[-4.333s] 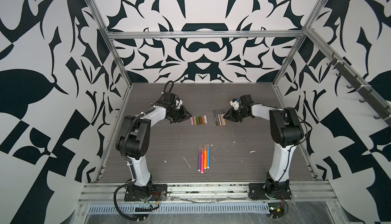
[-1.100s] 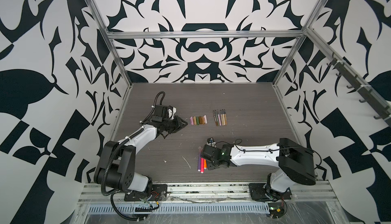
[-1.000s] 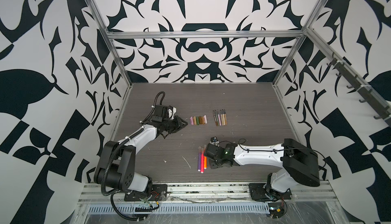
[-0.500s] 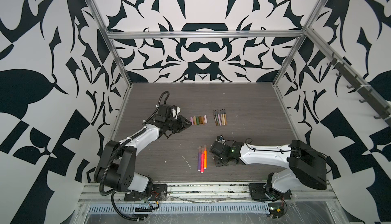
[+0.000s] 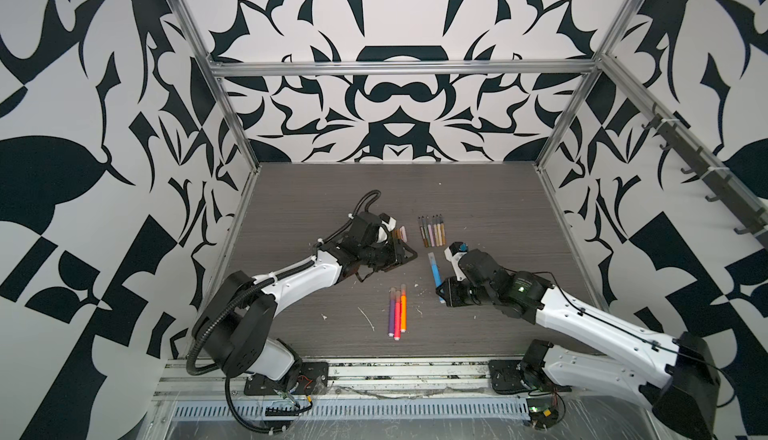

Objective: Open the pen caps
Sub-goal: 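Lift the blue marker toward the left gripper while the left reaches toward it, then close the left gripper on the clear cap while the right holds the marker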

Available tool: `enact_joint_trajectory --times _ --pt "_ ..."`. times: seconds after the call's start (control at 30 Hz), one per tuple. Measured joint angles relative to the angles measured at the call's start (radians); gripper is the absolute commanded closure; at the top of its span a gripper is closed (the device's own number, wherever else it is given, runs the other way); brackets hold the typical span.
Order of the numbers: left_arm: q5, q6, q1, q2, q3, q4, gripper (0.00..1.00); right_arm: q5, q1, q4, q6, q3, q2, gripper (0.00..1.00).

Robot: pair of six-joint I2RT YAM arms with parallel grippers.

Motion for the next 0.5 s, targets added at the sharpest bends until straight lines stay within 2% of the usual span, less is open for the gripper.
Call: enact_joint_trajectory --times 0.5 --pt "-0.01 -0.069 -0.064 0.088 0.05 0.087 0.58 -0.087 -0.021 -0.021 -0.021 0.011 0.0 1.0"
